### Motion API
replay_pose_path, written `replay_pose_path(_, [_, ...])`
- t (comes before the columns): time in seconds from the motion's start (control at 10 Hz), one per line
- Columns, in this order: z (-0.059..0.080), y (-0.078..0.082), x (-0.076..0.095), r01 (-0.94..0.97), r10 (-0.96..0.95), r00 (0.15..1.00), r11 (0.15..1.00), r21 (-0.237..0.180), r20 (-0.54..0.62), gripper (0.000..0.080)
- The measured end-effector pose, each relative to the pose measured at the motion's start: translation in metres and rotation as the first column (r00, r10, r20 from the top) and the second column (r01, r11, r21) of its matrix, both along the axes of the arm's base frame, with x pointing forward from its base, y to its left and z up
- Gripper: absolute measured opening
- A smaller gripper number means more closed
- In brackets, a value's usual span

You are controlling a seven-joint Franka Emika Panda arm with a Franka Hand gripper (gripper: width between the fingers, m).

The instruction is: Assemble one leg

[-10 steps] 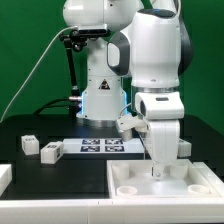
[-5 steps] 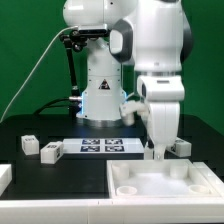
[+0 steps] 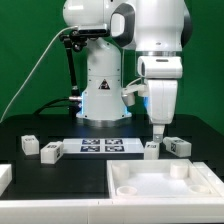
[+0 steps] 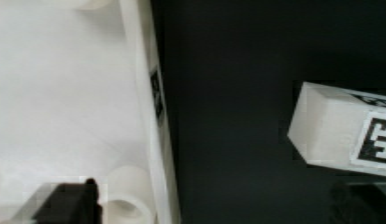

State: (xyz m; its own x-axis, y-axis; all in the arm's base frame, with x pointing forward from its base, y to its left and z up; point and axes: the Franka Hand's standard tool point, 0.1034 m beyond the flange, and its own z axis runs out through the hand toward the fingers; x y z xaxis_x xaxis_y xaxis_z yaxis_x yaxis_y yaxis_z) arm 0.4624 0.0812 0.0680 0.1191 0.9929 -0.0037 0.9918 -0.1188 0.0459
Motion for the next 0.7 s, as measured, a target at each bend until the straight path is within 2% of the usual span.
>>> replay_pose_path(0.1, [-0.002,0.001,-0.002,0.147,-0.147,0.989,0.989,0.017,0.002,0.0649])
replay_pose_path(0.3, [-0.009,0.008,-0.021,0.395,-0.395,0.919,0.917,0.046,-0.008,0.0649])
replay_pose_path(0.4, [-0.011,0.020,-0.030,0.540,-0.540,0.841,0.839,0.064,-0.019,0.0649])
replay_pose_path(0.7, [-0.016,0.050,-0.044,0.784,-0.782,0.620,0.617,0.065,-0.066,0.0649])
